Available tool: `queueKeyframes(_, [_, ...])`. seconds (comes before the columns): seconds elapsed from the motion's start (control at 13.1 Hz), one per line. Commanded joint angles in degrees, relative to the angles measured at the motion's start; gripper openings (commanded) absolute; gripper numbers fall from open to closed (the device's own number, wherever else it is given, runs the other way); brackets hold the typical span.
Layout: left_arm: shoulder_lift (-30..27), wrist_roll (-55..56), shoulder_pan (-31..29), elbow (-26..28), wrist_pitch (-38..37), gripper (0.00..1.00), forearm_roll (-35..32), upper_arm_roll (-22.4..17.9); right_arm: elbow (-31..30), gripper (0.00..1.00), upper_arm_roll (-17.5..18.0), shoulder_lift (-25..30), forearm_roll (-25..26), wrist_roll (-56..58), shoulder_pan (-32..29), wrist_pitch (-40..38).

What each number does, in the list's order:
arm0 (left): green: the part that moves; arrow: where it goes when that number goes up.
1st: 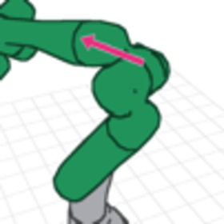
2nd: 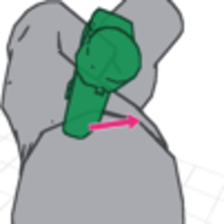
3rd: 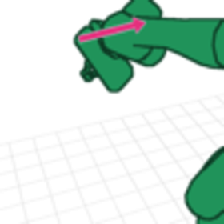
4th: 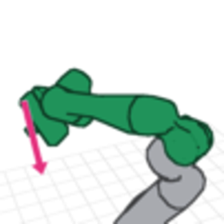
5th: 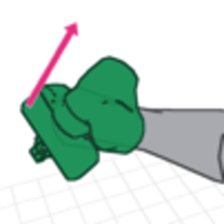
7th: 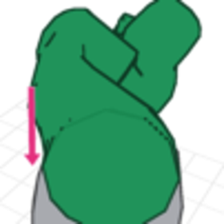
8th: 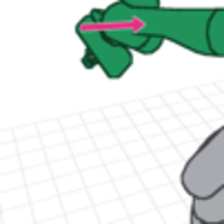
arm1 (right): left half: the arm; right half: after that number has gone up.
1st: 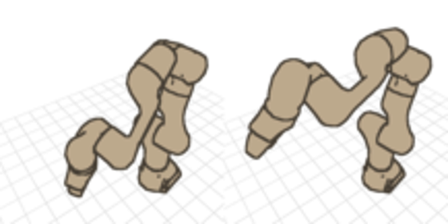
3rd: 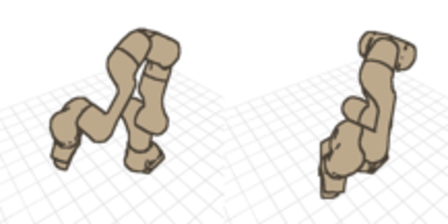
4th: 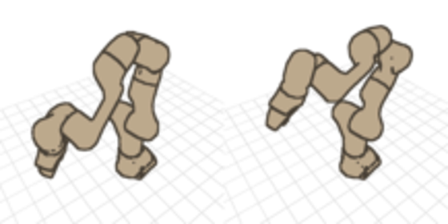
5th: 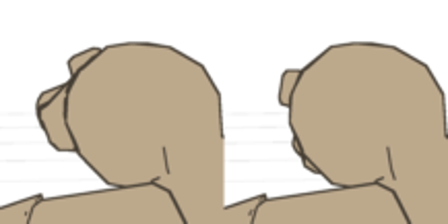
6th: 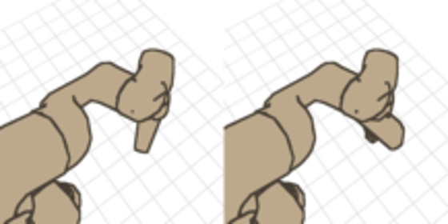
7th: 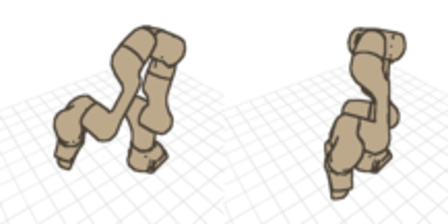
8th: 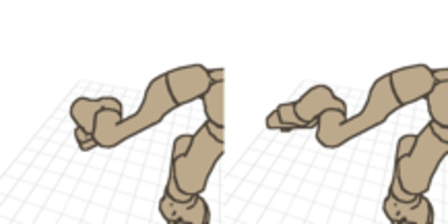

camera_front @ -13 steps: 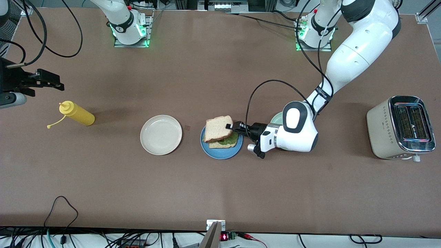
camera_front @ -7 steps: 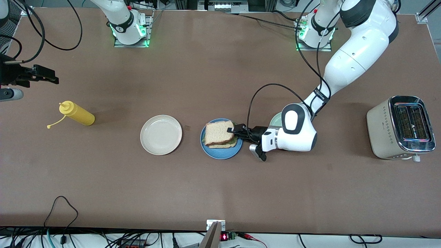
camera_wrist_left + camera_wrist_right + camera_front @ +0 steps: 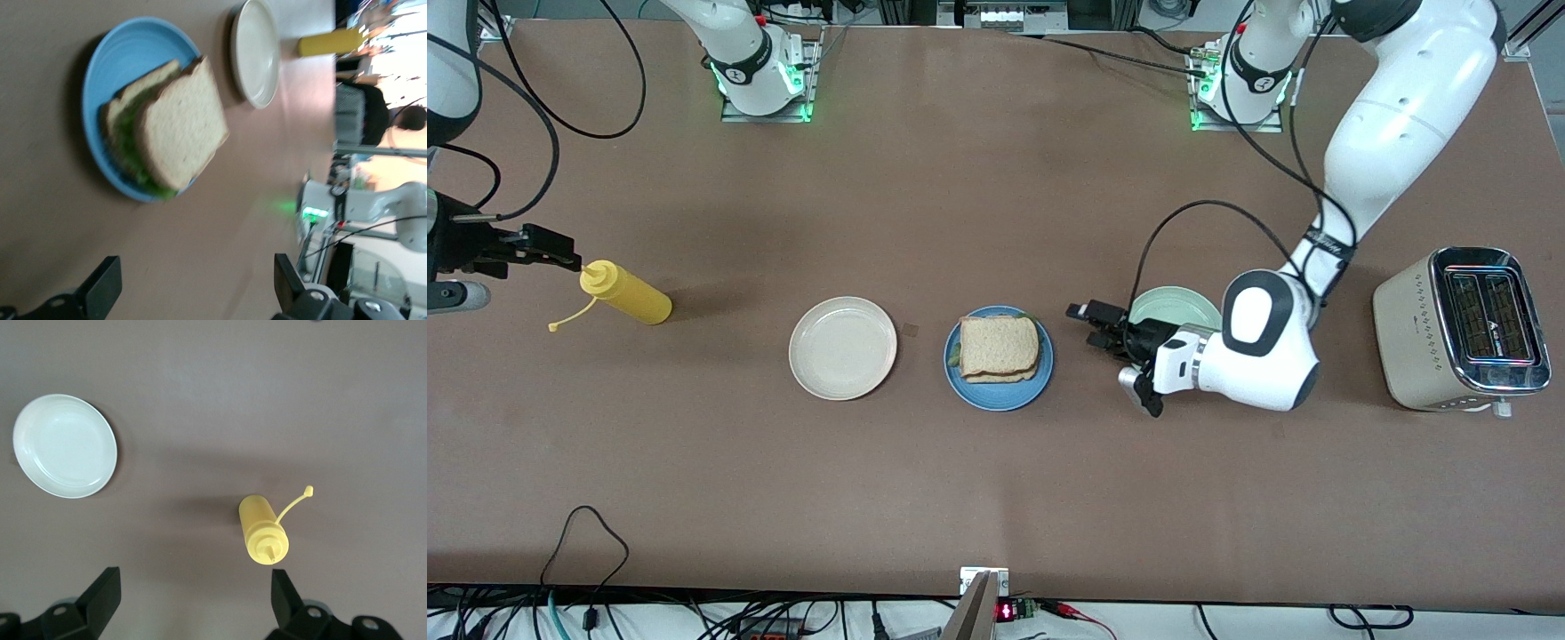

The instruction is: Make sandwich in blue plate with both arms

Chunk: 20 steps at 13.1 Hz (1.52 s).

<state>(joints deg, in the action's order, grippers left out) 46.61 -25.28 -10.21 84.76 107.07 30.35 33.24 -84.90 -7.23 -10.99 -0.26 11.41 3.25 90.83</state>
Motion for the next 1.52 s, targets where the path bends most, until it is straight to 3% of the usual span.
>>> queueKeyframes(0.0, [-6.86, 5.75, -0.86, 1.02, -7.81, 1.00, -10.53, -1.34, 1.23, 1.00, 0.11, 0.53, 0.96, -0.34, 0.18, -2.15])
queueKeyframes(0.3, [-15.64, 16.54, -2.01, 0.93, -19.85, 1.00, -27.06, -1.17, 0.88, 1.00, -0.15, 1.14, 0.87, -0.86, 0.18, -4.26])
queueKeyframes(0.53, [-23.65, 24.91, -1.39, -1.87, -28.90, 1.00, -36.30, -0.29, -1.48, 1.00, 0.11, 2.90, 0.52, -5.05, 0.27, -4.26])
queueKeyframes(0.69, [-30.05, 25.27, -0.69, -3.29, -30.87, 1.00, -39.31, -1.77, -1.58, 1.00, 0.38, 3.08, 0.53, -6.84, 0.45, -4.26])
queueKeyframes(0.84, [-35.51, 25.01, 7.79, -3.11, -28.51, 1.00, -38.35, -15.50, -1.49, 1.00, 0.20, 2.90, 0.35, -6.40, 0.18, -4.35])
queueKeyframes(1.07, [-44.02, 25.01, 11.61, 3.54, -19.65, 1.00, -32.92, -26.71, -1.49, 1.00, 0.11, 2.90, 0.35, -6.58, 0.27, -4.35])
queueKeyframes(1.22, [-48.53, 24.93, 12.58, 7.86, -17.25, 1.00, -30.88, -30.07, -1.49, 1.00, 0.11, 2.90, 0.35, -7.10, 0.36, -4.44])
queueKeyframes(1.45, [-48.72, 24.57, 12.58, 9.97, -17.60, 1.00, -28.79, -32.88, -1.49, 1.00, 0.11, 2.99, 0.35, -7.10, 0.45, -4.44])
